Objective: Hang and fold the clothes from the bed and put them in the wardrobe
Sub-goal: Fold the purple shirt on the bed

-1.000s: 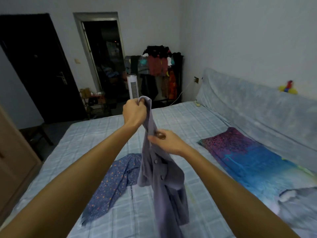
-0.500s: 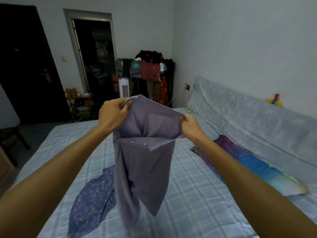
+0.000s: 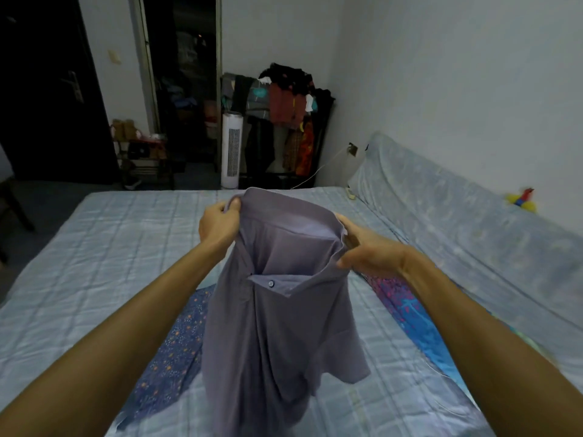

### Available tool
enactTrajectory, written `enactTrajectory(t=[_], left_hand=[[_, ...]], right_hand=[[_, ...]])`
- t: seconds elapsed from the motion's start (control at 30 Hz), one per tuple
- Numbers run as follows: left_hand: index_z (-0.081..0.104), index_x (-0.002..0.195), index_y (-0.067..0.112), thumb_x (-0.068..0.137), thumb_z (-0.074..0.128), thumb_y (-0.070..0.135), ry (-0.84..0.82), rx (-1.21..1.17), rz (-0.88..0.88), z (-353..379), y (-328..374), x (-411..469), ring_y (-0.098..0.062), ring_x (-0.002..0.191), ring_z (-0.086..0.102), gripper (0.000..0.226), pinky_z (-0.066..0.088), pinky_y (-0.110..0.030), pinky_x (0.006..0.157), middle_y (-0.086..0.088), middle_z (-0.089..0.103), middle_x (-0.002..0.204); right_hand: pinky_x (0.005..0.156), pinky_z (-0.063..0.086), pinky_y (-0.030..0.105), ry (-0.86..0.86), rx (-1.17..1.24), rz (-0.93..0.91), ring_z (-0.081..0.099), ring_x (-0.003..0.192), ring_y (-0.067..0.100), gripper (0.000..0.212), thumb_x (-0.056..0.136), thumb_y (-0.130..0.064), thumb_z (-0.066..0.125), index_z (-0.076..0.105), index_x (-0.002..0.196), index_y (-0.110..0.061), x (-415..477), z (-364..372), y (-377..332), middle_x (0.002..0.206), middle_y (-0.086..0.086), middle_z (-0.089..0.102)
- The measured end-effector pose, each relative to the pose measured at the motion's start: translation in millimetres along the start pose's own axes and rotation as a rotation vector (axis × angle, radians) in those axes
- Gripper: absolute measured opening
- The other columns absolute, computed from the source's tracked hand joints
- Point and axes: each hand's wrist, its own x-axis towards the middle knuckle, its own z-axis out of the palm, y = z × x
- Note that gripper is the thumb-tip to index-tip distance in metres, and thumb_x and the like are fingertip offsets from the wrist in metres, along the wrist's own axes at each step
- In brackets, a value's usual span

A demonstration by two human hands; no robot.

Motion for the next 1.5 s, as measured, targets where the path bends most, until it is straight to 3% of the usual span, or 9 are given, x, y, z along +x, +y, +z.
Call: enactTrajectory(t=[0.2,0.43,0.57,0.77,1.03,1.13,1.27,1.43,1.5], left_hand=[[0.042,0.053,0.015,0.087,0.062,0.042,-0.123,-0.022,0.086,-2,-19,-8,-0.017,0.057,0.040,0.048,0.029,-0.030,0.057,0.002,0.038,0.051],[0.063,0.075,0.003,0.080,0.061,0.061,-0.156,0.255,0.293,10,10,-66,-0.022,0.063,0.059,0.058,0.047,-0.038,0.058,-0.009,0.062,0.067],[0.066,0.091,0.024,0.076,0.075,0.043,-0.403,0.447,0.379,34,34,-128,0.002,0.078,0.060,0.026,0.047,-0.012,0.062,0.014,0.067,0.085],[0.066,0.091,0.021,0.061,0.078,0.022,-0.775,0.630,0.294,77,25,-185,-0.001,0.076,0.058,0.032,0.049,-0.024,0.070,0.010,0.067,0.085],[0.061,0.062,0.010,0.082,0.068,0.042,-0.235,0.621,0.080,99,20,-225,-0.011,0.057,0.050,0.039,0.039,-0.027,0.050,-0.002,0.057,0.059],[0.055,0.057,0.010,0.088,0.061,0.045,-0.026,0.416,-0.004,93,34,-227,-0.021,0.057,0.050,0.047,0.035,-0.029,0.048,-0.007,0.054,0.056],[0.063,0.074,0.007,0.088,0.059,0.047,-0.084,0.218,0.026,83,39,-237,-0.016,0.064,0.055,0.043,0.039,-0.026,0.052,-0.007,0.061,0.067],[0.060,0.095,0.014,0.070,0.067,0.057,-0.279,0.254,0.177,54,31,-246,-0.010,0.082,0.061,0.051,0.049,-0.031,0.070,0.002,0.064,0.091],[0.054,0.099,0.007,0.064,0.067,0.035,-0.360,0.220,0.123,40,31,-251,-0.015,0.081,0.057,0.047,0.046,-0.034,0.071,-0.003,0.059,0.091]], right_hand=[[0.086,0.045,0.030,0.248,-0.888,0.089,0.054,0.108,0.015,0.075,0.073,-0.009,0.062,0.032,0.140,-0.024,3,-14,17,0.121,-0.004,0.053],[0.073,0.052,0.035,0.594,-0.541,-0.211,0.064,0.092,0.023,0.012,0.091,-0.011,0.060,0.060,0.102,-0.017,-18,-55,45,0.096,0.002,0.066],[0.067,0.050,0.027,0.734,-0.088,-0.326,0.062,0.086,0.020,0.022,0.095,-0.005,0.052,0.058,0.113,-0.015,-37,-71,40,0.093,0.005,0.064],[0.085,0.043,0.023,0.747,-0.172,-0.358,0.054,0.103,0.012,0.038,0.095,0.001,0.040,0.056,0.125,-0.016,-60,-90,32,0.111,0.000,0.059],[0.055,0.040,0.019,0.495,-0.235,-0.204,0.053,0.071,0.009,0.061,0.085,0.006,0.038,0.038,0.141,-0.021,-102,-102,30,0.099,0.004,0.057],[0.069,0.055,0.031,0.317,-0.402,-0.219,0.062,0.091,0.017,0.077,0.082,0.009,0.041,0.024,0.147,-0.029,-132,-112,28,0.118,0.005,0.054],[0.092,0.040,0.023,0.396,-0.643,-0.276,0.046,0.123,0.014,0.085,0.078,0.013,0.042,0.023,0.150,-0.028,-153,-108,31,0.136,-0.002,0.046],[0.081,0.042,0.022,0.621,-0.618,-0.314,0.057,0.105,0.017,0.049,0.089,0.005,0.044,0.051,0.135,-0.012,-168,-85,49,0.110,0.007,0.064],[0.080,0.050,0.033,0.695,-0.586,-0.353,0.063,0.098,0.022,0.035,0.089,0.005,0.044,0.066,0.110,-0.010,-168,-77,59,0.104,0.009,0.069]])
